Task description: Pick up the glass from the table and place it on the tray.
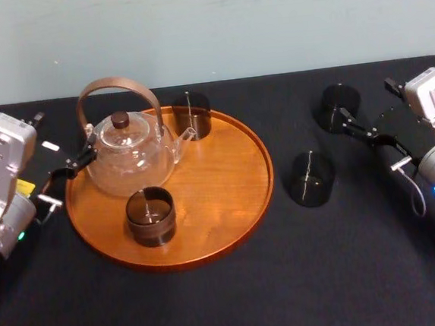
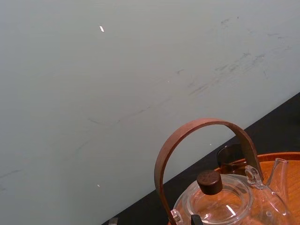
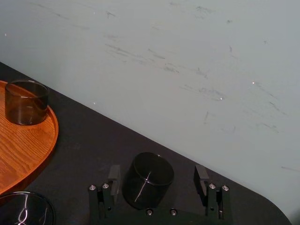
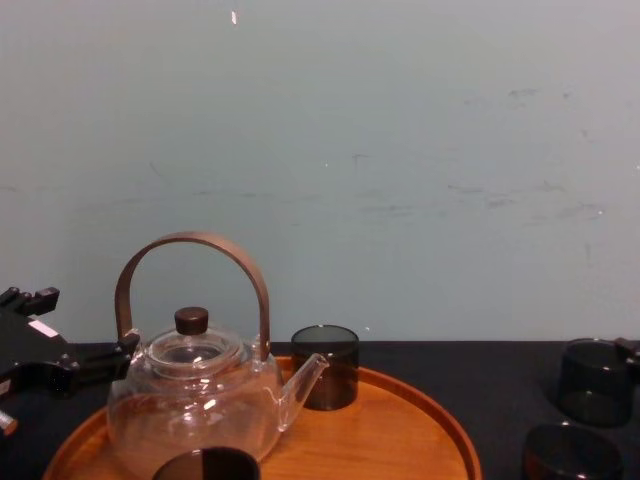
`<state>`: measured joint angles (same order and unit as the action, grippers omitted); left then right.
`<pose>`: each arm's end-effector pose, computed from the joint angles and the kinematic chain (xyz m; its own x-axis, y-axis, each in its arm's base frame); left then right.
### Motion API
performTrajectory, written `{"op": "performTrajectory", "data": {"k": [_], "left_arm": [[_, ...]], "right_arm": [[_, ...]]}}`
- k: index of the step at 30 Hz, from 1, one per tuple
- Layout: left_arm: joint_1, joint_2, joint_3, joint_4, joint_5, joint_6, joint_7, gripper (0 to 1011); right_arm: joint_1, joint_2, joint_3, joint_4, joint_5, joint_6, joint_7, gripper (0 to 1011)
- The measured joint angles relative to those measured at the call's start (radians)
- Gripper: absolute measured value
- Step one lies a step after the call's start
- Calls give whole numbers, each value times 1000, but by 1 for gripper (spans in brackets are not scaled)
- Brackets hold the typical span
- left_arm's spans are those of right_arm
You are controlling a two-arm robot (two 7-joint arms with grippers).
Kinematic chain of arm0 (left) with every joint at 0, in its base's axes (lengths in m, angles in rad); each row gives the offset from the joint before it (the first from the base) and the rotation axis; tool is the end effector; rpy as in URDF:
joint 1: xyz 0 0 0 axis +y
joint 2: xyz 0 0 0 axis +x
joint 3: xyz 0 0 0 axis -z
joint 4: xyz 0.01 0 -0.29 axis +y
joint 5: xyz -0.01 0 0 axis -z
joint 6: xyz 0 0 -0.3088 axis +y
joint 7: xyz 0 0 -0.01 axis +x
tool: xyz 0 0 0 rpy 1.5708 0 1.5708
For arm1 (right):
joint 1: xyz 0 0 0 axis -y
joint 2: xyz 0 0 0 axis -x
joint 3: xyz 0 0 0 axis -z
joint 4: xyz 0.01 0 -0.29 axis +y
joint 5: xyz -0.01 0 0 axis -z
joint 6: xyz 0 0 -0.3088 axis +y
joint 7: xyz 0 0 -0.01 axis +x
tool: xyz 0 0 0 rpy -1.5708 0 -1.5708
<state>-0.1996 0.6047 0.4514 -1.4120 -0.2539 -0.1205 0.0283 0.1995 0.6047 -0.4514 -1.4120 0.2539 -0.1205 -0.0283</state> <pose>0.3581 0.0827 -0.3022 0.2922 0.8803 0.3738 -0.9553 0.2873 0.0702 0.3581 -0.0827 -0.3023 0.2923 -0.8803 0.3737 0.9553 0.2873 -0.0703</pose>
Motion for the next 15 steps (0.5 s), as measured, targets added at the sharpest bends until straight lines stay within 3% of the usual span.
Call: {"op": "performTrajectory", "data": {"k": [15], "left_arm": [[0, 0, 0, 0, 0, 0, 0, 1010]], "right_arm": [[0, 0, 0, 0, 0, 0, 0, 1002]]}}
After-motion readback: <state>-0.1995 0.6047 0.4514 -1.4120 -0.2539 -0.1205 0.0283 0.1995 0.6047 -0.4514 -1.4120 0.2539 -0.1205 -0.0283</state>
